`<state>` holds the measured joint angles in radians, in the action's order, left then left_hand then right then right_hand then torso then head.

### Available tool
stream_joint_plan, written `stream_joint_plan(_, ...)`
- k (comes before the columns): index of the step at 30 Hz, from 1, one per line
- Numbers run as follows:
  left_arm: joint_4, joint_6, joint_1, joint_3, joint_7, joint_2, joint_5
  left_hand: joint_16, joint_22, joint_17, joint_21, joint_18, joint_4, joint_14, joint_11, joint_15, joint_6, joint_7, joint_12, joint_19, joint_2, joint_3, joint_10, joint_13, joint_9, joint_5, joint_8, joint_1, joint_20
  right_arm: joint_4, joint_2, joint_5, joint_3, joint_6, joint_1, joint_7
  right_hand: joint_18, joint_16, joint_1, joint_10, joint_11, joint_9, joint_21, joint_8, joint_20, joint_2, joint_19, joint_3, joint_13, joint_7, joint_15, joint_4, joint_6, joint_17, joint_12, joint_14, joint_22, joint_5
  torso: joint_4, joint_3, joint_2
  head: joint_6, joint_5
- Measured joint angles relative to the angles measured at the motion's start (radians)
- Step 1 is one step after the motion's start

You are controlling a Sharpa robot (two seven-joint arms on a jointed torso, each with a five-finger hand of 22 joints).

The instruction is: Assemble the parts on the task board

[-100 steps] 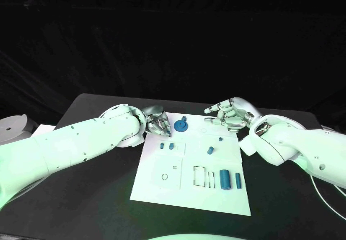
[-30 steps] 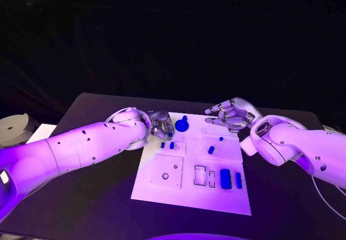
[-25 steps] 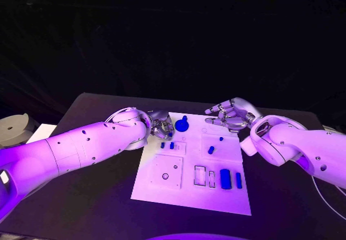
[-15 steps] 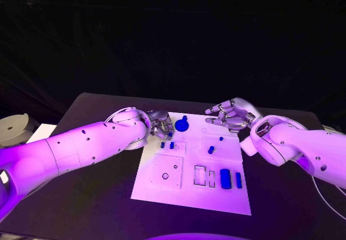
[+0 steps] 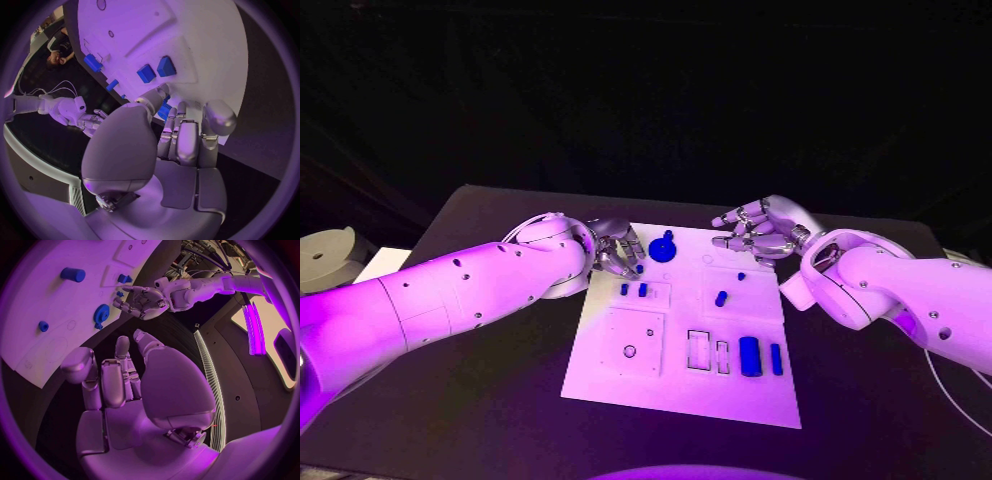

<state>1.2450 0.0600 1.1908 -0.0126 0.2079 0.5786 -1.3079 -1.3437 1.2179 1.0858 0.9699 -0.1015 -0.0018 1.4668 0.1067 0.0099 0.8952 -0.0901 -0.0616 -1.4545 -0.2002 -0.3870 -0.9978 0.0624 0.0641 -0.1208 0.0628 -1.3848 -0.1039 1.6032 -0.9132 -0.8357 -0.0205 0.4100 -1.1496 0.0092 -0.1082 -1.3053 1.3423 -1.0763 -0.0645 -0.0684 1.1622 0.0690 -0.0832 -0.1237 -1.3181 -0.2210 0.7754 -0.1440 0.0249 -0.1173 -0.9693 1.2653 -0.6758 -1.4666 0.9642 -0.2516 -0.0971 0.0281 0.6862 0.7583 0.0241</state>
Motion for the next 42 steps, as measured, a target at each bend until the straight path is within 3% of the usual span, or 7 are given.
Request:
stream_joint_plan(9, 0.020, 0.020, -0.001, 0.000, -0.012, 0.049, 0.026, -0.001, -0.012, -0.006, -0.014, 0.000, 0.010, -0.001, 0.018, 0.006, -0.004, -0.003, -0.012, -0.005, 0.032, 0.084, 0.053, 0.000, 0.003, 0.000, 0.003, -0.050, -0.005, -0.017, -0.001, -0.054, 0.000, -0.016, 0.001, -0.029, 0.000, 0.032, 0.000, -0.005, 0.005, -0.002, -0.039, 0.008, 0.001, 0.000, 0.002, -0.021, -0.184, 0.002, 0.000, -0.009, -0.022, -0.021, 0.156, 0.000, -0.041, 0.003, -0.0001, 0.0004, -0.001, 0.001, -0.006)
stream_joint_plan(14, 0.024, 0.052, -0.002, 0.001, -0.047, 0.091, 0.100, -0.023, -0.027, 0.017, -0.045, 0.000, 0.010, 0.000, -0.011, -0.004, 0.083, -0.049, -0.072, -0.001, 0.063, 0.044, -0.075, 0.014, 0.011, -0.008, 0.032, -0.077, -0.001, -0.030, -0.004, -0.118, 0.000, -0.030, 0.001, -0.053, 0.000, 0.047, 0.026, -0.010, 0.002, -0.005, -0.052, 0.026, 0.001, -0.002, -0.006, -0.051, -0.290, 0.002, 0.000, 0.002, -0.049, -0.032, 0.263, 0.000, -0.053, 0.012, -0.0010, -0.0002, -0.001, 0.000, -0.008)
stream_joint_plan(16, 0.023, 0.078, 0.000, 0.001, -0.085, 0.106, 0.180, -0.006, -0.071, -0.019, -0.123, -0.024, 0.017, -0.003, -0.015, -0.011, 0.119, -0.060, -0.086, 0.029, 0.080, -0.005, -0.128, 0.016, 0.013, -0.010, 0.042, -0.070, 0.006, -0.038, -0.006, -0.161, 0.000, -0.036, 0.001, -0.064, 0.000, 0.051, 0.034, -0.011, 0.001, -0.005, -0.052, 0.027, 0.004, -0.006, -0.010, -0.067, -0.326, 0.005, 0.000, 0.006, -0.061, -0.035, 0.304, 0.000, -0.055, 0.018, -0.0012, -0.0002, -0.001, 0.000, -0.008)
stream_joint_plan(20, 0.028, 0.145, 0.001, -0.005, -0.218, 0.130, 0.472, 0.140, -0.221, -0.272, -0.397, -0.068, 0.040, -0.108, -0.017, -0.005, 0.145, -0.073, -0.080, 0.141, 0.083, -0.067, -0.150, 0.004, 0.007, -0.010, 0.043, -0.039, 0.004, -0.051, -0.008, -0.295, 0.000, -0.058, 0.001, -0.098, 0.000, 0.039, 0.048, -0.012, 0.000, -0.005, -0.043, 0.031, 0.004, -0.016, -0.028, -0.087, -0.395, 0.009, 0.000, 0.017, -0.086, -0.017, 0.377, 0.000, -0.035, 0.038, -0.0013, -0.0015, -0.002, -0.003, -0.009)
stream_joint_plan(22, 0.042, 0.171, 0.000, -0.007, -0.283, 0.141, 0.616, 0.194, -0.253, -0.363, -0.459, -0.070, 0.055, -0.156, -0.015, -0.001, 0.159, -0.072, -0.080, 0.180, 0.079, -0.077, -0.160, 0.005, 0.007, -0.010, 0.043, -0.016, 0.000, -0.053, -0.008, -0.367, 0.000, -0.073, 0.002, -0.116, 0.000, 0.025, 0.053, -0.012, 0.000, -0.005, -0.030, 0.031, 0.002, -0.021, -0.040, -0.096, -0.433, 0.012, 0.000, 0.022, -0.096, -0.004, 0.409, 0.000, -0.017, 0.049, -0.0019, -0.0012, -0.002, -0.005, -0.014)
stream_joint_plan(31, 0.116, 0.214, -0.005, -0.014, -0.485, 0.208, 1.211, 0.202, -0.269, -0.393, -0.479, -0.070, 0.078, -0.173, -0.026, -0.008, 0.181, -0.062, -0.113, 0.185, 0.080, -0.061, -0.200, 0.013, 0.007, -0.010, 0.049, 0.010, -0.001, -0.053, 0.000, -0.688, 0.000, -0.156, 0.016, -0.196, 0.000, 0.023, 0.064, -0.026, 0.007, -0.004, -0.016, 0.015, -0.001, -0.032, -0.051, -0.131, -0.543, 0.025, 0.000, 0.021, -0.119, -0.002, 0.486, 0.000, 0.003, 0.132, -0.0005, -0.0007, -0.002, -0.009, -0.040)
stream_joint_plan(42, 0.170, 0.211, -0.011, -0.016, -0.552, 0.239, 1.455, 0.202, -0.271, -0.400, -0.479, -0.070, 0.078, -0.173, -0.028, -0.008, 0.181, -0.062, -0.117, 0.185, 0.080, -0.061, -0.205, 0.014, 0.007, -0.010, 0.052, 0.010, -0.001, -0.049, 0.009, -0.889, 0.000, -0.231, 0.027, -0.255, 0.000, 0.041, 0.063, -0.027, 0.007, -0.002, -0.027, 0.002, 0.006, -0.042, -0.050, -0.155, -0.611, 0.026, 0.000, 0.008, -0.120, -0.018, 0.525, 0.000, -0.017, 0.154, -0.0007, -0.0002, 0.000, -0.007, -0.053)
